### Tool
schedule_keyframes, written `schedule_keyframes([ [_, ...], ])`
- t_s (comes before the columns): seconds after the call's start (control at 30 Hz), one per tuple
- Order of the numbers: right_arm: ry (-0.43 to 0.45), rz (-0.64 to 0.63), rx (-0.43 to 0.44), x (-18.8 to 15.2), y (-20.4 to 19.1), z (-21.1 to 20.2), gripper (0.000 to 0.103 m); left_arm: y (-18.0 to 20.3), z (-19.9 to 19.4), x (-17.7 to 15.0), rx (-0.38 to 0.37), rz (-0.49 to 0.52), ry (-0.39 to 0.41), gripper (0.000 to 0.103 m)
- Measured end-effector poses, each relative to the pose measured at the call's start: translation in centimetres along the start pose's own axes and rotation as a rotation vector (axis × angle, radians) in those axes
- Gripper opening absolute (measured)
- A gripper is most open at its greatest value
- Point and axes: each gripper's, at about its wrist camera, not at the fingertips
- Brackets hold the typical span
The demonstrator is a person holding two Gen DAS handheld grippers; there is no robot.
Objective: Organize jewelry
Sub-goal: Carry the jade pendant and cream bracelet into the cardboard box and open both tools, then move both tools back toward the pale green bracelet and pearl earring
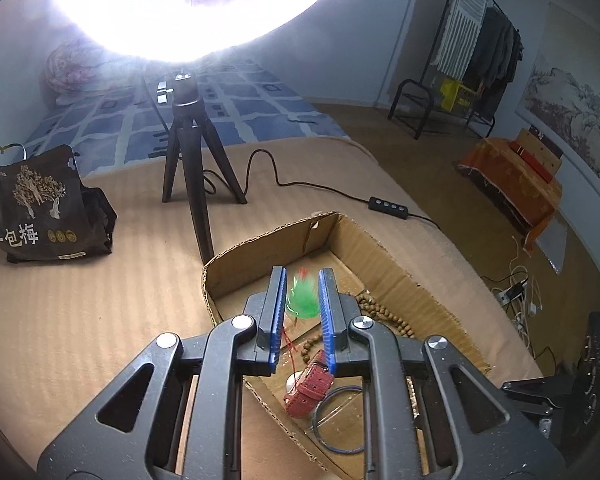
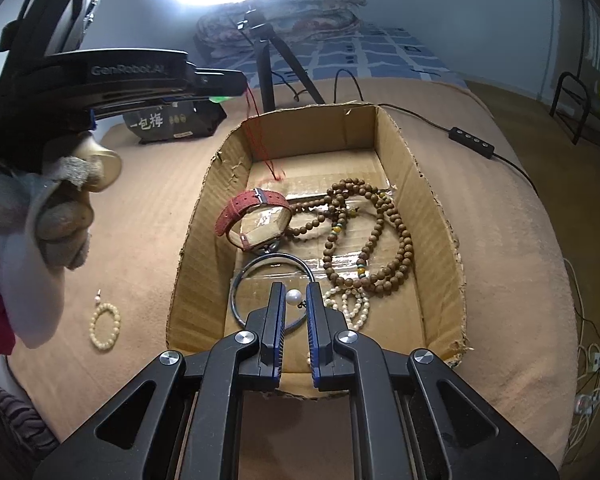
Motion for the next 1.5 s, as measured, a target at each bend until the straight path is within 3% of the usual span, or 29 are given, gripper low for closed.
schedule_keyframes([
  [0.03,0.002,0.000,-0.003,0.1,0.0,0.1,0.009,0.0,0.1,0.0,-0.001,0.002,-0.005,0.015],
  [0.07,0.001,-0.001,-0.006,0.1,0.0,0.1,0.009,0.1,0.1,0.0,0.001,0.003,-0.012,0.026],
  [0.1,0.000,-0.001,-0.009,0.1,0.0,0.1,0.012,0.1,0.1,-0.1,0.003,0.000,-0.015,0.043],
  [0.17,0.006,0.001,-0.022,0.1,0.0,0.1,0.037,0.0,-0.1,-0.1,0.006,-0.006,-0.010,0.052],
  [0.27,0.019,0.009,-0.037,0.0,0.0,-0.2,0.062,0.1,-0.2,-0.1,0.012,-0.009,-0.026,0.061],
  [0.33,0.020,0.014,-0.058,0.0,0.0,-0.2,0.070,0.0,-0.4,-0.2,0.013,-0.012,-0.026,0.063],
  [0.6,0.017,0.008,-0.121,-0.1,-0.8,-0.5,0.070,0.1,-1.7,-0.5,0.026,-0.008,-0.034,0.069],
  [1.03,0.066,-0.010,-0.096,-0.7,-4.1,-3.4,0.070,-2.1,-7.6,-2.7,0.068,0.020,-0.023,0.069],
  [1.5,0.061,-0.103,-0.035,-4.0,-10.7,-3.9,0.070,-7.7,-13.9,-9.8,0.111,0.000,-0.065,0.069],
])
Point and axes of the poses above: each gripper's, at about its wrist camera, not at the fingertips, and z roughly the way its jaws point, y to its right, x to its top, and after that the axes turned 15 degrees about z, right-handed
